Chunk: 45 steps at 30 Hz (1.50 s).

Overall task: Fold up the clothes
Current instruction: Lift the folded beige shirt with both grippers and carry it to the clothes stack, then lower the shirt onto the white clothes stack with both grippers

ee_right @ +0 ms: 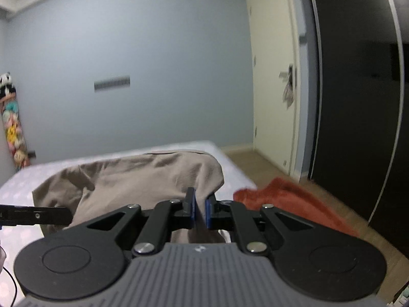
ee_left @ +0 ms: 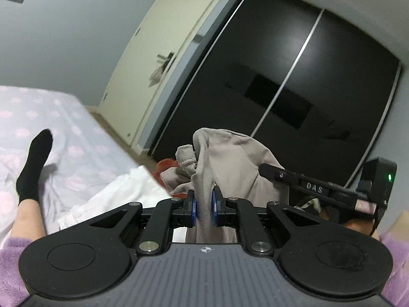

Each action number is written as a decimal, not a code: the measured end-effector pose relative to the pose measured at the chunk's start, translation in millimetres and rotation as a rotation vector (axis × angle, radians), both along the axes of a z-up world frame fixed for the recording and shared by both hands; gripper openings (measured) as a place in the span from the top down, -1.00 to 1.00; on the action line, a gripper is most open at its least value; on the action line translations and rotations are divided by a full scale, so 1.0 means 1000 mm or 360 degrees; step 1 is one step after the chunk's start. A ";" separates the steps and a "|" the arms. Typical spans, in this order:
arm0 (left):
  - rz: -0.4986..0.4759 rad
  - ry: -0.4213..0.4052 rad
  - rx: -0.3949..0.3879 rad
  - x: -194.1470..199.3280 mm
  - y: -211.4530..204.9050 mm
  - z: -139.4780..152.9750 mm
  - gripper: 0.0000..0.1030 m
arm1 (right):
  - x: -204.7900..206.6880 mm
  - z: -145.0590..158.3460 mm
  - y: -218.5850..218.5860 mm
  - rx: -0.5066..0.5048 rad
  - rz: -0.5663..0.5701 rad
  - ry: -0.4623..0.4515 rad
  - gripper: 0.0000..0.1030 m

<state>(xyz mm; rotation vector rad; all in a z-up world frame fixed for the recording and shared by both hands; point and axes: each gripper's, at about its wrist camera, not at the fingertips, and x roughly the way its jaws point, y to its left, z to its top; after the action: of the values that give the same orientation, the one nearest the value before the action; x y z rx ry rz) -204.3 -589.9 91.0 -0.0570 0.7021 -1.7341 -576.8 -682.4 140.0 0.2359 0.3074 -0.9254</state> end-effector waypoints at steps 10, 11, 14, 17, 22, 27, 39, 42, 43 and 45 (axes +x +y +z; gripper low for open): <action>0.0133 0.0093 0.0364 0.064 -0.076 -0.080 0.82 | 0.078 -0.080 -0.104 0.0270 0.0103 0.0161 0.82; 0.0142 0.0117 0.0390 0.070 -0.081 -0.088 0.82 | 0.083 -0.086 -0.110 0.0292 0.0111 0.0176 0.82; 0.0153 0.0176 0.0462 0.082 -0.091 -0.110 0.82 | 0.091 -0.105 -0.121 0.0355 0.0127 0.0220 0.82; 0.0143 0.0174 0.0503 0.083 -0.095 -0.121 0.82 | 0.094 -0.119 -0.127 0.0404 0.0108 0.0236 0.80; 0.0126 0.0174 0.0512 0.082 -0.097 -0.123 0.82 | 0.074 -0.120 -0.122 0.0426 0.0027 0.0172 0.29; 0.0120 0.0154 0.0507 0.079 -0.095 -0.119 0.82 | 0.031 -0.111 -0.103 0.0480 -0.0046 0.0094 0.24; 0.0116 0.0107 0.0518 0.075 -0.097 -0.118 0.82 | -0.079 -0.150 -0.037 0.0684 -0.0319 -0.0176 0.20; 0.0125 0.0097 0.0494 0.074 -0.094 -0.115 0.82 | -0.088 -0.161 -0.026 0.0711 -0.0301 -0.0327 0.69; 0.0130 0.0094 0.0482 0.073 -0.092 -0.113 0.82 | -0.086 -0.161 -0.022 0.0700 -0.0285 -0.0344 0.84; 0.0140 0.0088 0.0457 0.072 -0.089 -0.110 0.82 | -0.080 -0.157 -0.019 0.0664 -0.0302 -0.0318 0.87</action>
<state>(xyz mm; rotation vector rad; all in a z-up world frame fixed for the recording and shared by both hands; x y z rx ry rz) -131.8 -679.0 -19.2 0.0623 0.9690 -1.5383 -657.1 -701.7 -16.6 0.7472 0.2941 -1.0097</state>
